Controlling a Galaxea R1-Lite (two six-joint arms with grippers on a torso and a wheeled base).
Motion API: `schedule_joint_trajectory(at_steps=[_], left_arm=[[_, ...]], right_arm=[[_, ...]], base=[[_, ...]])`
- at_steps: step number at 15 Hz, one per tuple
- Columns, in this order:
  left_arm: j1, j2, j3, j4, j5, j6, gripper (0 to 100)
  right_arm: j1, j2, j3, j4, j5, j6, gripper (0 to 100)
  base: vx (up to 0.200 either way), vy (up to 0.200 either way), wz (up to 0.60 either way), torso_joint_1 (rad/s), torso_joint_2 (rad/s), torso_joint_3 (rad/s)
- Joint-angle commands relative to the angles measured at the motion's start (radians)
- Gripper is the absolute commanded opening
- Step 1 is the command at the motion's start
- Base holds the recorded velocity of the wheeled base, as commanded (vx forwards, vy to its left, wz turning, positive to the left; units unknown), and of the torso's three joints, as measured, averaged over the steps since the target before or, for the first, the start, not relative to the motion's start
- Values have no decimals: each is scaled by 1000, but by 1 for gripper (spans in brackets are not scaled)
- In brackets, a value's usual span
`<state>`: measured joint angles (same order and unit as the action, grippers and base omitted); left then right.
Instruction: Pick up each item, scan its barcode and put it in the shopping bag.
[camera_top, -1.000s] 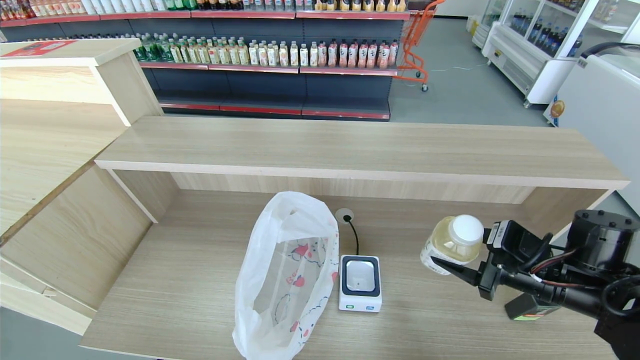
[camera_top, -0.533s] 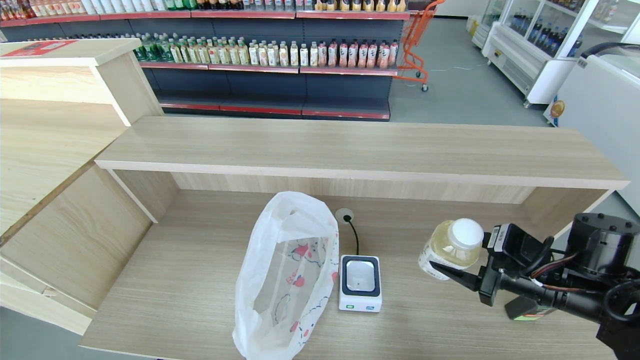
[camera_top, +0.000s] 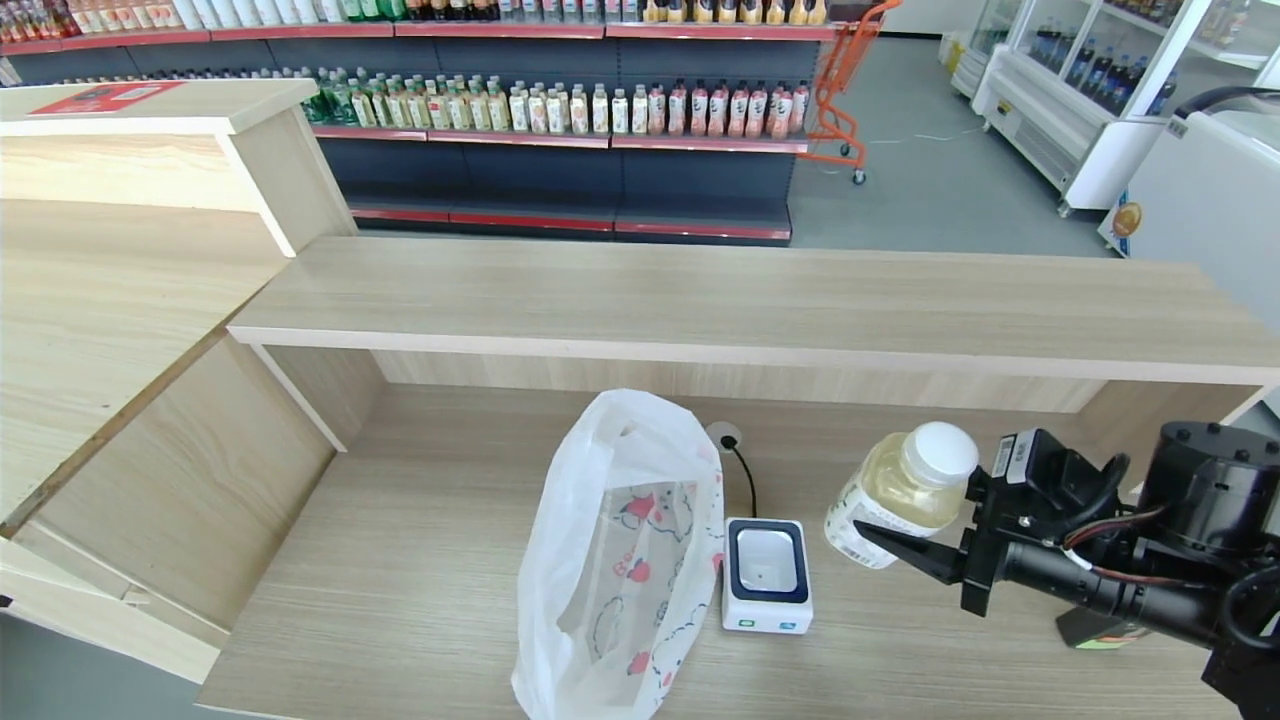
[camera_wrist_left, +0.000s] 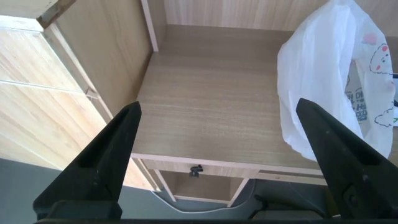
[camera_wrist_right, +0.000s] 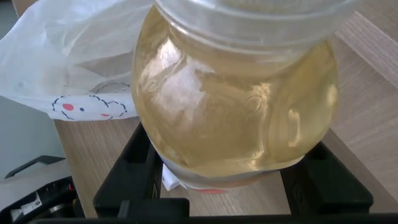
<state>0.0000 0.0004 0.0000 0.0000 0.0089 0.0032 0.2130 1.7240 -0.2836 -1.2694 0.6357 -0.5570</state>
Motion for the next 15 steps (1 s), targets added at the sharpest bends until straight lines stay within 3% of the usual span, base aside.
schedule_joint_trajectory(at_steps=[1,5,9,15], left_arm=[[0,0,0,0,0,0,100],[0,0,0,0,0,0,100],[0,0,0,0,0,0,100],[0,0,0,0,0,0,100]], right_arm=[[-4,-6,11,2,-1,6,0],[-47,92,4,-10,-2,11,0],[-60,195,-31,-24,21,-69,0],[-47,399,-68,-249,114,-139,0]], base=[[0,0,0,0,0,0],[0,0,0,0,0,0],[0,0,0,0,0,0],[0,0,0,0,0,0]])
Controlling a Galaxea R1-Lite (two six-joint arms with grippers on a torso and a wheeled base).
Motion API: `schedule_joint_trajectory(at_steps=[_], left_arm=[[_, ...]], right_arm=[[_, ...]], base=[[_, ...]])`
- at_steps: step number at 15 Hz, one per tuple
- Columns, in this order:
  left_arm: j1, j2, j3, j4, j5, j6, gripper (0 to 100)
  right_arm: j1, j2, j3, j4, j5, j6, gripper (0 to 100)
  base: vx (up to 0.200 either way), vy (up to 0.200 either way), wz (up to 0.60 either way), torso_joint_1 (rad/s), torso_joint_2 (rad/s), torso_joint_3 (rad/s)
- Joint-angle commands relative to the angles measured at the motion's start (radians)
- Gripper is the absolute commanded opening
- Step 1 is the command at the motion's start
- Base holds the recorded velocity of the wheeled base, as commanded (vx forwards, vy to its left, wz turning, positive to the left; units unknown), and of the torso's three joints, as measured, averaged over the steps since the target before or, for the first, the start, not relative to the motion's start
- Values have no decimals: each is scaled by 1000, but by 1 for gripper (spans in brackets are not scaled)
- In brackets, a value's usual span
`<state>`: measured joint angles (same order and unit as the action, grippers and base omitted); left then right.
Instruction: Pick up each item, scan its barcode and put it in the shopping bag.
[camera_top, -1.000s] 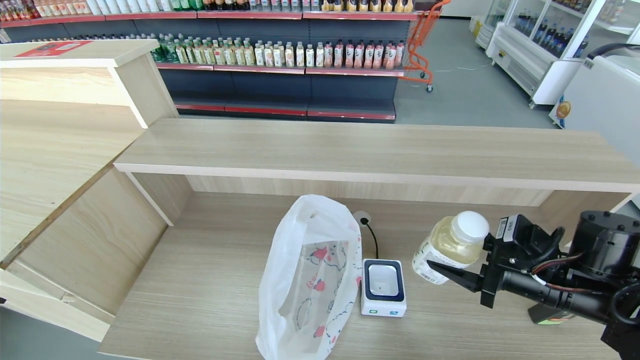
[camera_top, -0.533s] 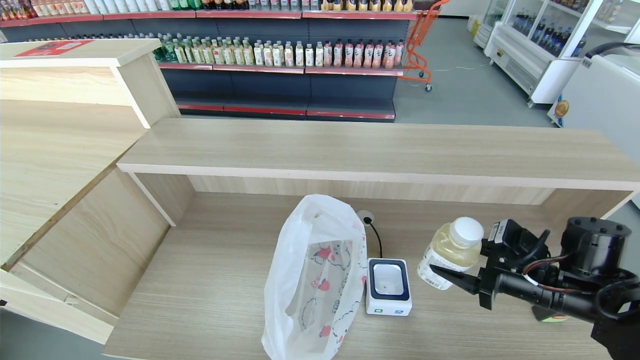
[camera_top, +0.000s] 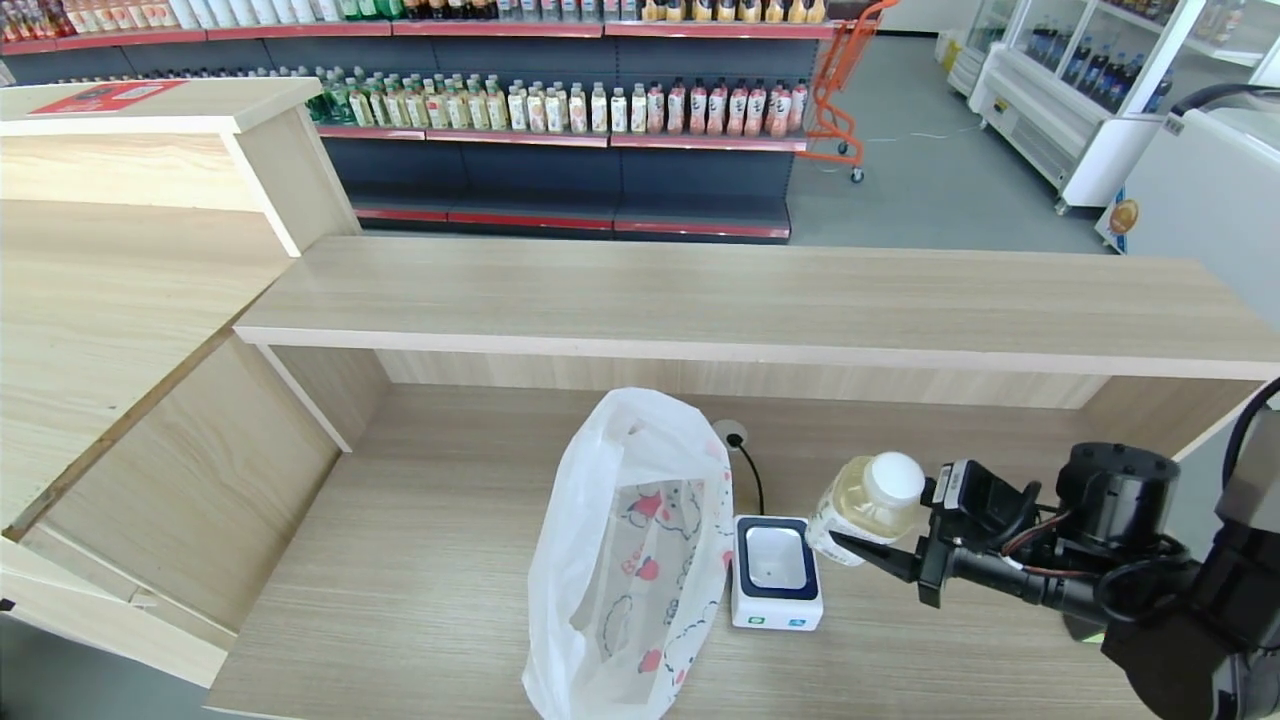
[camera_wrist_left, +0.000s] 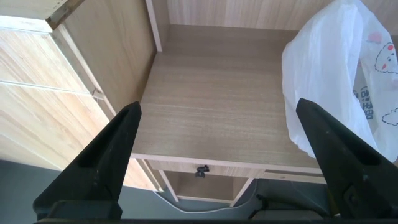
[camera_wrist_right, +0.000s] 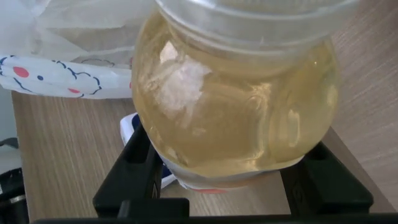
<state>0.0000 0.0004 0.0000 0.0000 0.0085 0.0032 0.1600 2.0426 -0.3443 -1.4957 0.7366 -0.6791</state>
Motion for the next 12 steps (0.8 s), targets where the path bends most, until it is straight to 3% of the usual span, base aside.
schedule_joint_trajectory(at_steps=[1,7,12], left_arm=[[0,0,0,0,1,0,100],[0,0,0,0,1,0,100],[0,0,0,0,1,0,100]], right_arm=[[6,119,-19,-54,40,-43,0],[55,220,-191,-54,81,-140,0],[52,266,-225,-55,78,-211,0]], base=[[0,0,0,0,0,0],[0,0,0,0,0,0],[0,0,0,0,0,0]])
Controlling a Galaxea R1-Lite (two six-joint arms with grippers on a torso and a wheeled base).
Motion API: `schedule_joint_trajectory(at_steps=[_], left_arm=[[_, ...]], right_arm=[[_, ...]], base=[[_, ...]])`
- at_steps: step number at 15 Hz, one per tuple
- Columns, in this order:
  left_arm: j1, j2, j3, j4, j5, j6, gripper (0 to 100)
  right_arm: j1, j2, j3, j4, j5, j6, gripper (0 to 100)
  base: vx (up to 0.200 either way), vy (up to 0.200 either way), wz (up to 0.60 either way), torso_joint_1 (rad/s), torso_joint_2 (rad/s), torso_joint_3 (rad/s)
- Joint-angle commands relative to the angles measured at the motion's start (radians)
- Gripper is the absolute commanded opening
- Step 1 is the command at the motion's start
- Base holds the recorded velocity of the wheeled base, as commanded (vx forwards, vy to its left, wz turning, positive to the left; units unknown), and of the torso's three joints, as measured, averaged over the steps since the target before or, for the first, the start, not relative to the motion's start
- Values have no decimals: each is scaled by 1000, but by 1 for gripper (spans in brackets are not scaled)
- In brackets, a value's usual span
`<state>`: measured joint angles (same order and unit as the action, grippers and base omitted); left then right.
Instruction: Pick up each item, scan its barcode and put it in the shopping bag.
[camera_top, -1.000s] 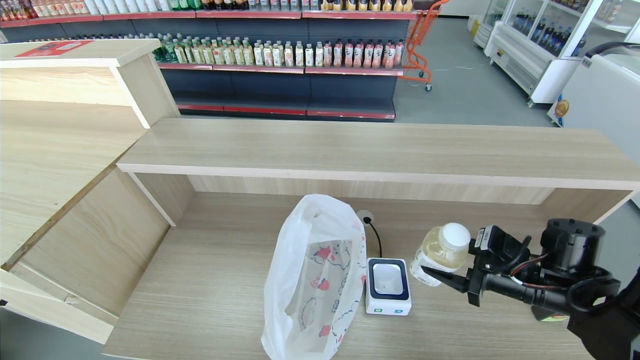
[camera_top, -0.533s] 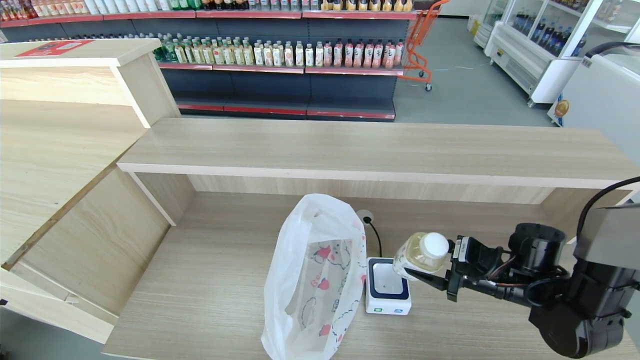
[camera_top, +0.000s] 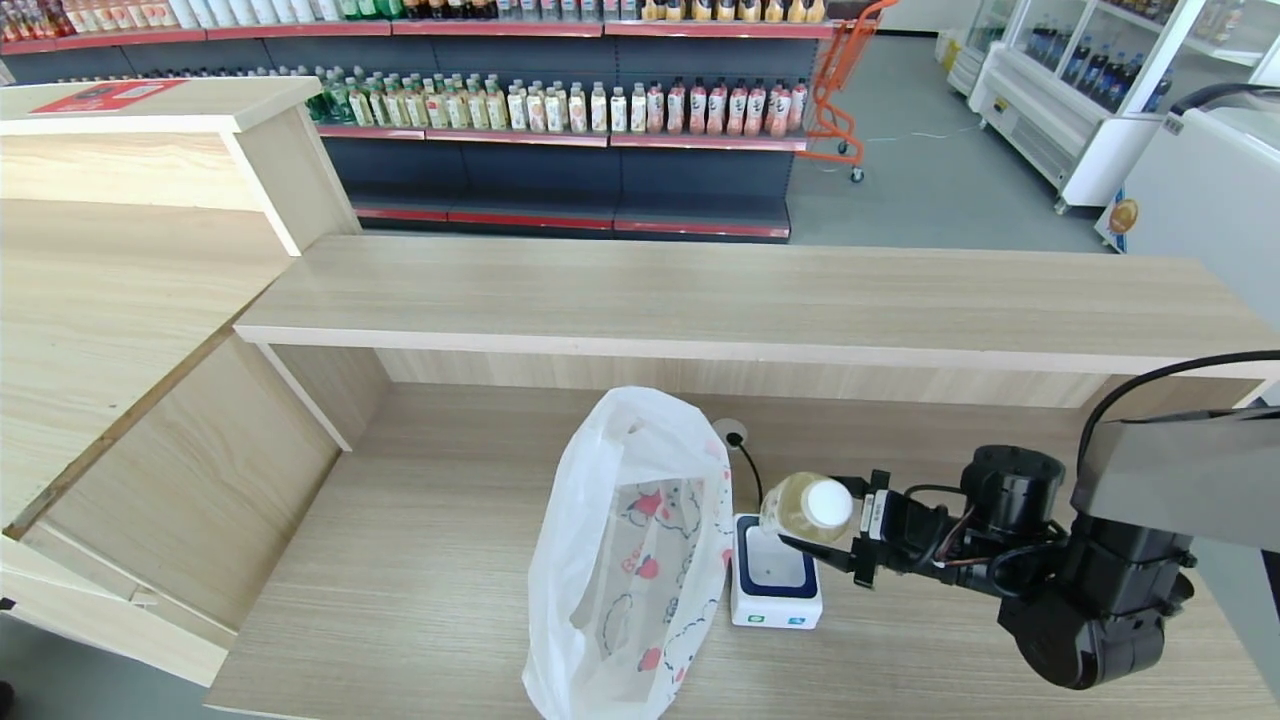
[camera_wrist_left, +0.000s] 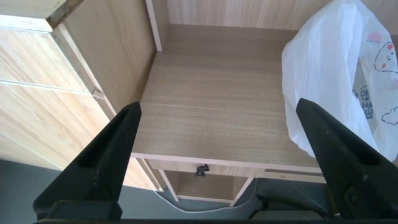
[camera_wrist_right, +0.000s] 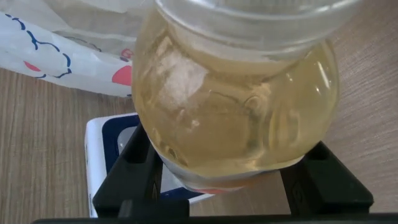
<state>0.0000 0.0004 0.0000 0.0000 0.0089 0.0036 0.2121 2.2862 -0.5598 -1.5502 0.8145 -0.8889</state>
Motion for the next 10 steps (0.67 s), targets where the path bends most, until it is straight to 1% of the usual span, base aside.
schedule_joint_trajectory(at_steps=[1,7,10], left_arm=[[0,0,0,0,0,-1,100],[0,0,0,0,0,-1,100],[0,0,0,0,0,-1,100]], right_arm=[[0,26,-15,-1,0,-12,0],[4,65,-66,-1,-3,-38,0],[7,70,-66,-1,-1,-38,0]], base=[[0,0,0,0,0,0],[0,0,0,0,0,0],[0,0,0,0,0,0]])
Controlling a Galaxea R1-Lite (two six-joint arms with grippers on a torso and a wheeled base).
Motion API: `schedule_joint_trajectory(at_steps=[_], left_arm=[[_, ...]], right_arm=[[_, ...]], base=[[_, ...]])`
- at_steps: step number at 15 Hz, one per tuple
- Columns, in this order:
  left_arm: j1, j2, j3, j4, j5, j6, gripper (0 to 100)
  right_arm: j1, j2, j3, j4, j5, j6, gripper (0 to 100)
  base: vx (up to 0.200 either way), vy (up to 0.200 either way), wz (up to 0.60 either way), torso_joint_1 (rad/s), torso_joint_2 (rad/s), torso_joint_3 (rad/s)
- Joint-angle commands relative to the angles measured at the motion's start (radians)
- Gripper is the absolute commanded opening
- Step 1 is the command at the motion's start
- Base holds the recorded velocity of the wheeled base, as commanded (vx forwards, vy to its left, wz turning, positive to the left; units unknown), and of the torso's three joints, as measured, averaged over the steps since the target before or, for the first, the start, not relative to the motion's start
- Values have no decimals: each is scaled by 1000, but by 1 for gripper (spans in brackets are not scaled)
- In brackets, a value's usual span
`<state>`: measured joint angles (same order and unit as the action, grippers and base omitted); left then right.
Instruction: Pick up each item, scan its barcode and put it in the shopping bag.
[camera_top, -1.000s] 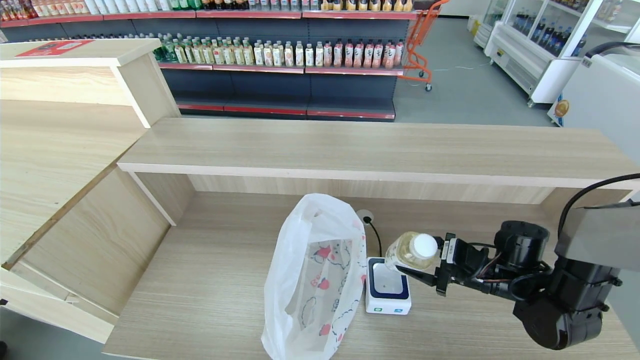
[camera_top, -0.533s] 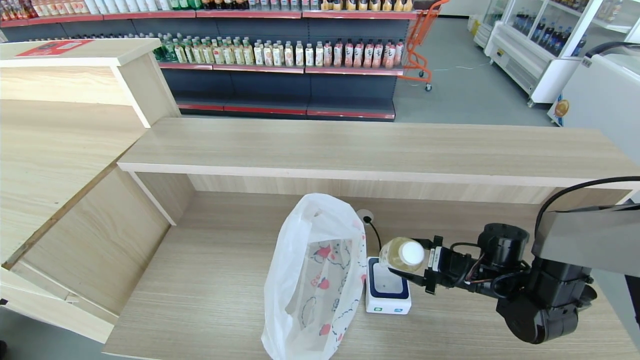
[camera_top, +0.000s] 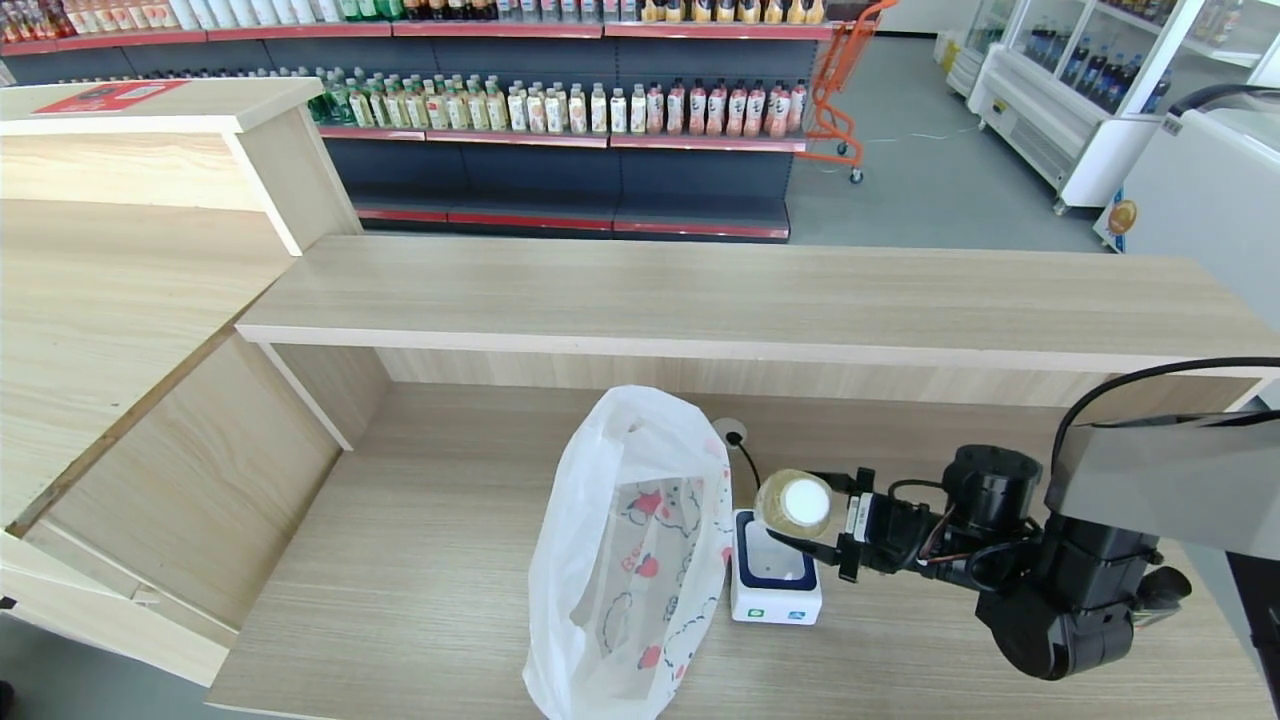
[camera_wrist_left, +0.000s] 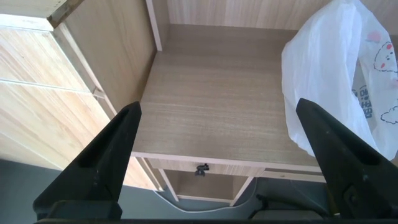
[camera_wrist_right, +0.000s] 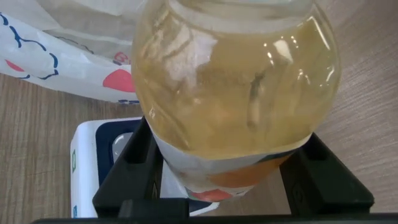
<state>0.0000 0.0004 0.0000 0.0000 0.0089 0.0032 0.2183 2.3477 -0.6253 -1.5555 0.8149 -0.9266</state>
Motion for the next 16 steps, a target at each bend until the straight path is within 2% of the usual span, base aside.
schedule_joint_trajectory(at_steps=[1,3,6,9,11,13,16], left_arm=[[0,0,0,0,0,0,100],[0,0,0,0,0,0,100],[0,0,0,0,0,0,100],[0,0,0,0,0,0,100],[0,0,0,0,0,0,100],[0,0,0,0,0,0,100],[0,0,0,0,0,0,100]], right_arm=[[1,2,1,6,-2,5,0],[-2,-25,4,6,-2,28,0],[-19,-185,75,6,-2,264,0],[-11,-370,173,8,-19,609,0],[35,-389,171,28,-134,747,0],[125,-355,78,120,-350,917,0],[197,-255,-53,193,-365,1002,0]], base=[[0,0,0,0,0,0],[0,0,0,0,0,0],[0,0,0,0,0,0],[0,0,0,0,0,0],[0,0,0,0,0,0],[0,0,0,0,0,0],[0,0,0,0,0,0]])
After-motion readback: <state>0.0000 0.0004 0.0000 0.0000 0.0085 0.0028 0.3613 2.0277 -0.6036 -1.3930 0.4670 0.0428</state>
